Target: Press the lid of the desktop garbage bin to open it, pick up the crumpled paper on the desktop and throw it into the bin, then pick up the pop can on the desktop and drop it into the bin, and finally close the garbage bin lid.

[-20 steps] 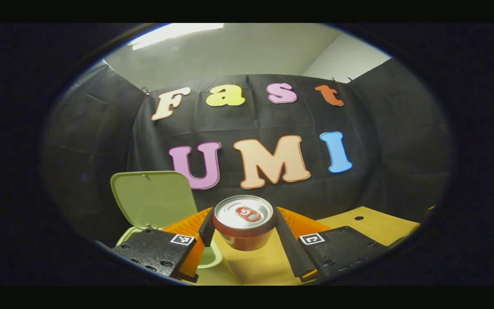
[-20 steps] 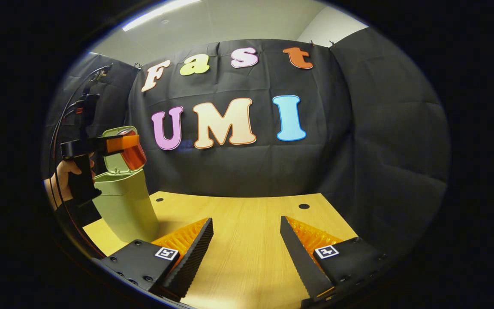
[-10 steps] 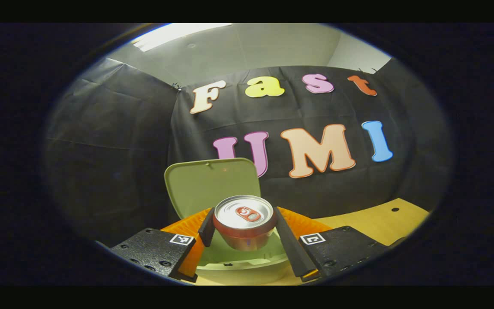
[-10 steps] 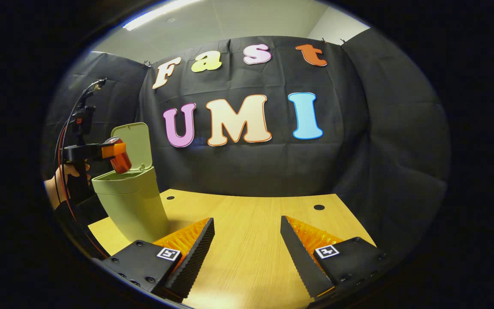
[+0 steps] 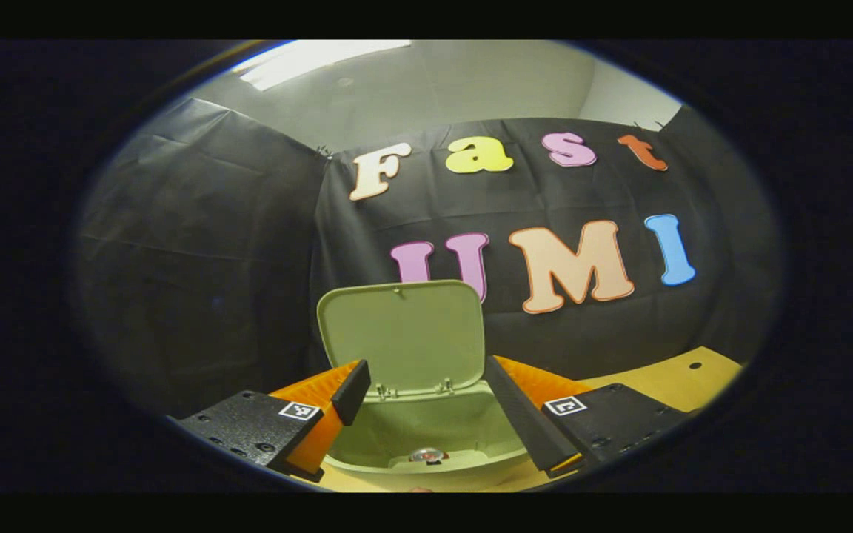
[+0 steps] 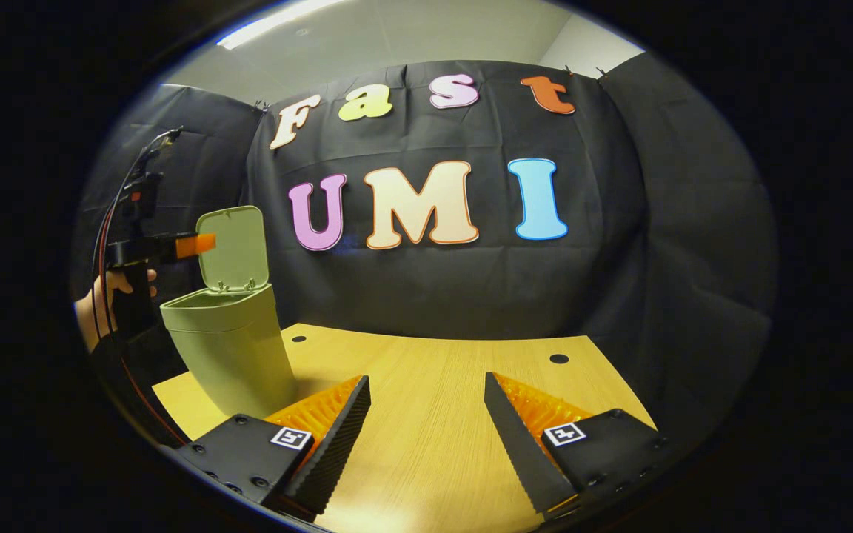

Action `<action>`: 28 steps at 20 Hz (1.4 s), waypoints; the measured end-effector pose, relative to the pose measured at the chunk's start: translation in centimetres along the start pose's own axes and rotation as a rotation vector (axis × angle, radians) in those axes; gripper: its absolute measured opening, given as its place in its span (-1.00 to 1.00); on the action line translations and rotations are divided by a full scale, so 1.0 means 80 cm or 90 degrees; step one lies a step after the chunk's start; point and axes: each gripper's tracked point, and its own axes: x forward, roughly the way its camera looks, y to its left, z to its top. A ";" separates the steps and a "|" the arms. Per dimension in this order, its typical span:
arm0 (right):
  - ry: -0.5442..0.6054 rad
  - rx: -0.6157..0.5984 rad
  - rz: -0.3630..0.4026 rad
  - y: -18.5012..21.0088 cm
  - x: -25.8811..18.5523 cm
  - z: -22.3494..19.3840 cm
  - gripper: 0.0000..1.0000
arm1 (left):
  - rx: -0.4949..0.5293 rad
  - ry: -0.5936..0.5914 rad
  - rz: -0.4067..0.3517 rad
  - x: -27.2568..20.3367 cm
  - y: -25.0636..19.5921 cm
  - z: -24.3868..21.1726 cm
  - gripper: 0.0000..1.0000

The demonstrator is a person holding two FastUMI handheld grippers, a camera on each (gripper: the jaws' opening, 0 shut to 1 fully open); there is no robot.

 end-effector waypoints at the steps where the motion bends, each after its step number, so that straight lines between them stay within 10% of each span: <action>1: -0.001 0.001 -0.002 0.000 -0.001 -0.001 0.96 | 0.003 -0.006 -0.003 0.004 0.000 0.010 0.88; 13: -0.010 0.054 -0.075 0.005 -0.009 -0.019 0.97 | -0.026 -0.048 -0.013 0.092 0.038 0.101 0.99; 28: 0.008 0.038 -0.090 0.011 -0.007 -0.027 0.97 | -0.047 0.042 -0.052 0.154 0.038 0.060 0.94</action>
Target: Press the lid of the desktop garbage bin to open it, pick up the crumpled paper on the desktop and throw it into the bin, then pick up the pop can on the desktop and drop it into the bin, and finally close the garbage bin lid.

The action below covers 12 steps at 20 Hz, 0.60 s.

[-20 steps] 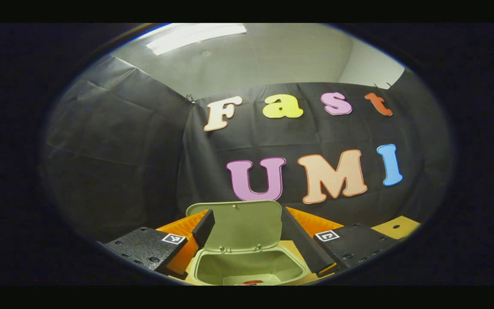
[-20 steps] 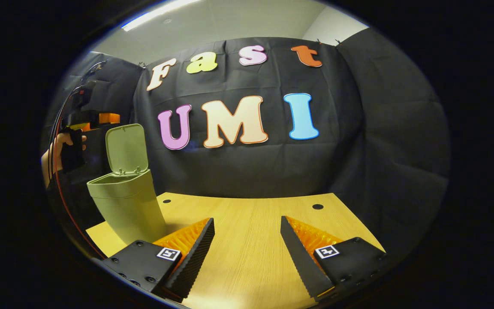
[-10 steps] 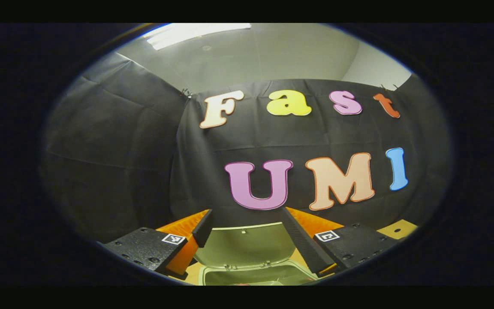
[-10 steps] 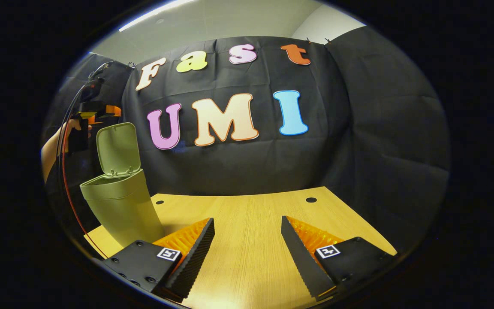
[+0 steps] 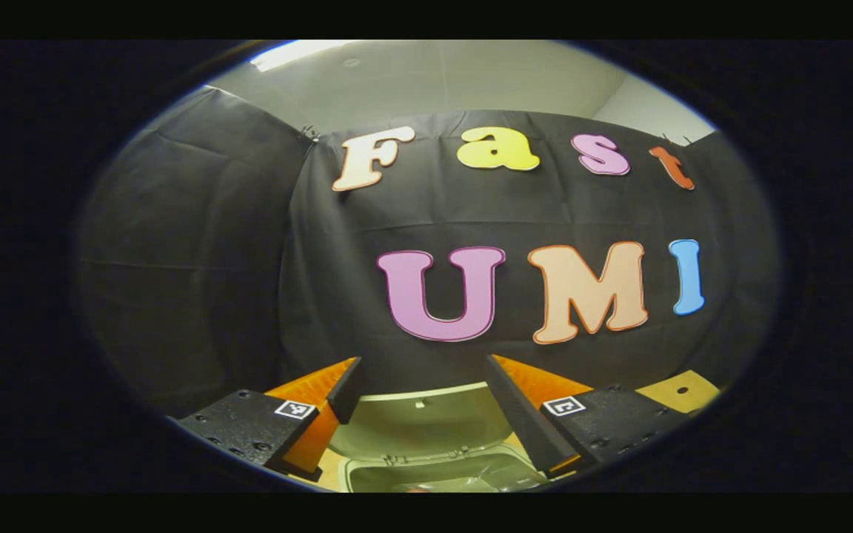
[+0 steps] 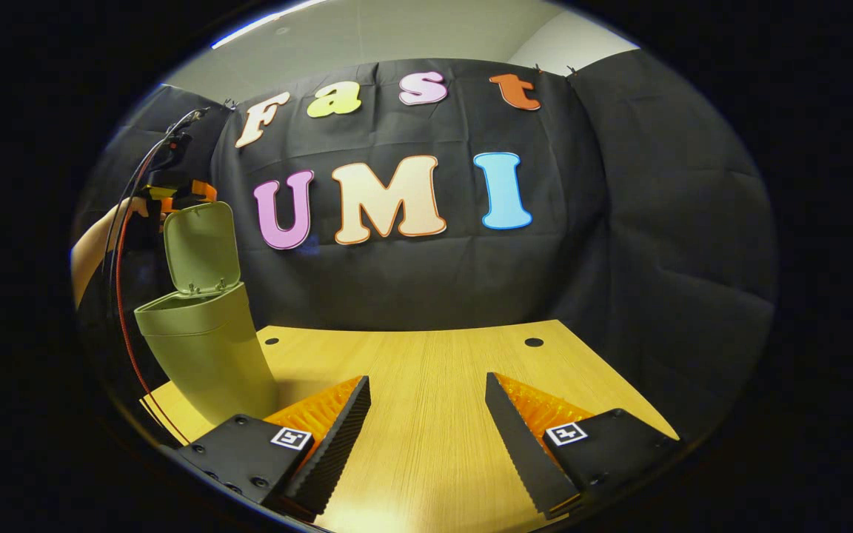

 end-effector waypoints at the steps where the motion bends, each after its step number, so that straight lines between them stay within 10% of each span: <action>1: 0.001 -0.003 0.007 0.000 0.002 0.000 0.97 | -0.002 0.004 0.001 -0.011 -0.002 -0.006 0.94; 12: 0.000 -0.035 0.096 0.007 0.019 0.023 0.97 | -0.012 0.038 0.011 -0.112 -0.023 -0.054 0.92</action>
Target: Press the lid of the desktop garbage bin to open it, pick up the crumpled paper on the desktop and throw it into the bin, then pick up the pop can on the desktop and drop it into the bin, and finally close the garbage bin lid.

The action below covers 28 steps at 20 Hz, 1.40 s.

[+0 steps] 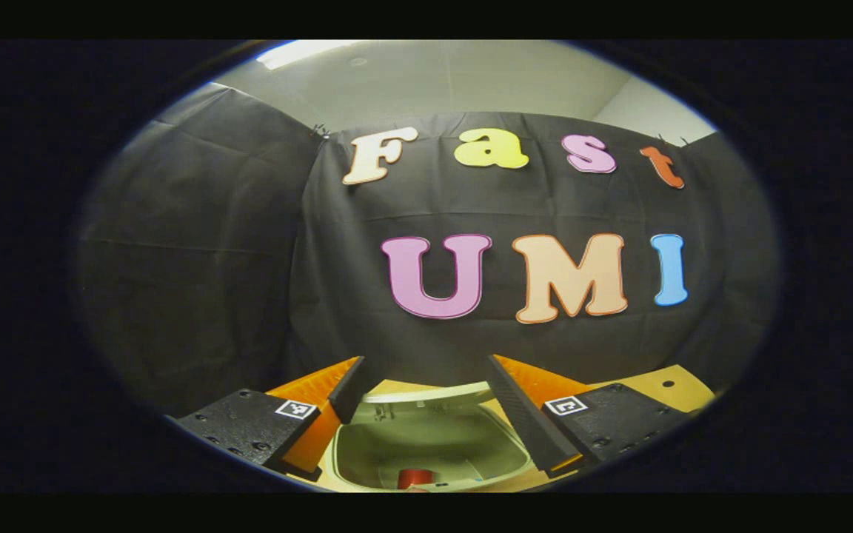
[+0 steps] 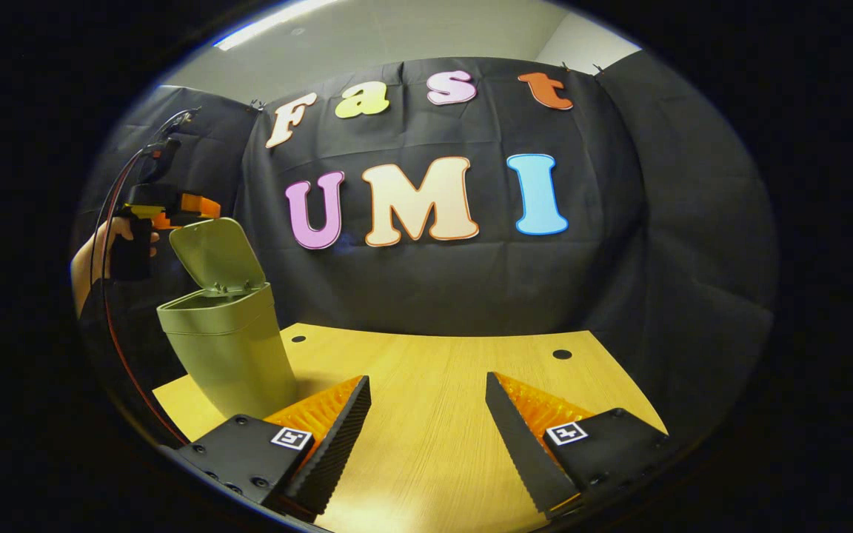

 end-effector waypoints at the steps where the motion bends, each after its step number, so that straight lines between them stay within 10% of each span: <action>1: 0.002 -0.003 0.005 0.001 0.001 0.001 0.97 | 0.000 0.005 0.000 -0.005 0.000 -0.006 0.99; 28: 0.033 -0.002 0.046 0.031 0.008 -0.020 0.97 | -0.007 0.143 -0.022 -0.050 -0.030 -0.175 0.91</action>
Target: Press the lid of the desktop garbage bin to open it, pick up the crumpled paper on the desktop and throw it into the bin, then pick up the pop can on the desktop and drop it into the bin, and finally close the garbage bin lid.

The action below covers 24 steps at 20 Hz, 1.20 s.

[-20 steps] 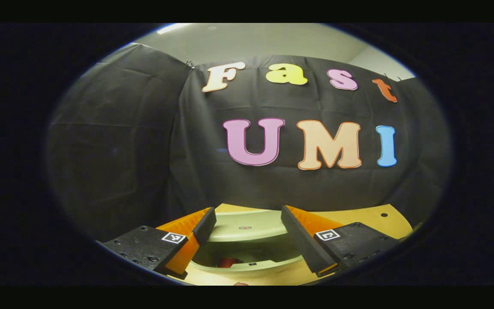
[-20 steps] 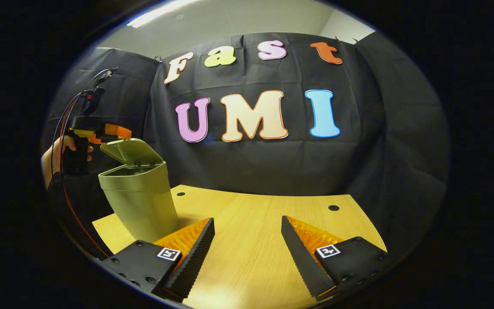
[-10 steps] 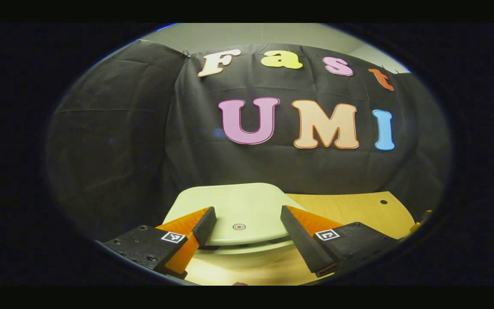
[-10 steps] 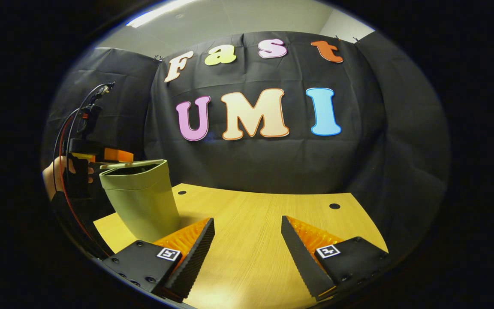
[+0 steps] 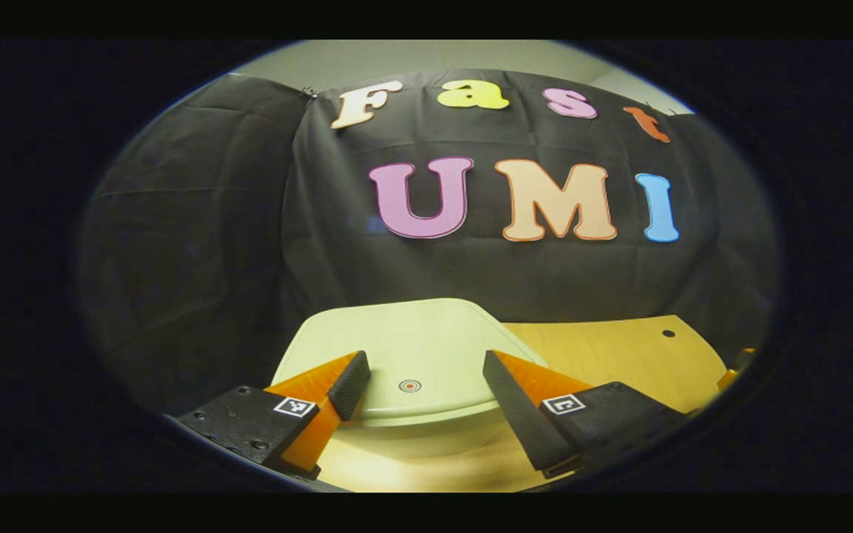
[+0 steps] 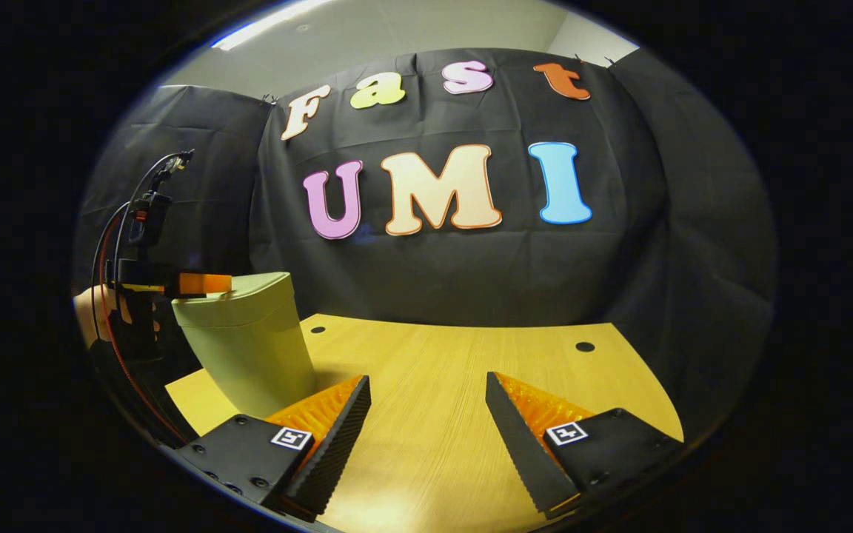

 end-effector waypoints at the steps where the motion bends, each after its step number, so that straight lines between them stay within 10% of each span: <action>1: -0.004 -0.005 -0.001 0.000 -0.001 0.002 0.97 | -0.004 -0.002 -0.011 -0.005 -0.004 -0.005 0.92; 10: -0.076 -0.016 -0.023 -0.014 -0.014 0.069 0.97 | 0.027 -0.136 -0.067 -0.021 -0.021 0.038 0.89; 24: -0.244 0.010 -0.136 -0.084 -0.099 0.185 0.97 | -0.014 -0.267 -0.261 -0.092 -0.220 0.116 0.87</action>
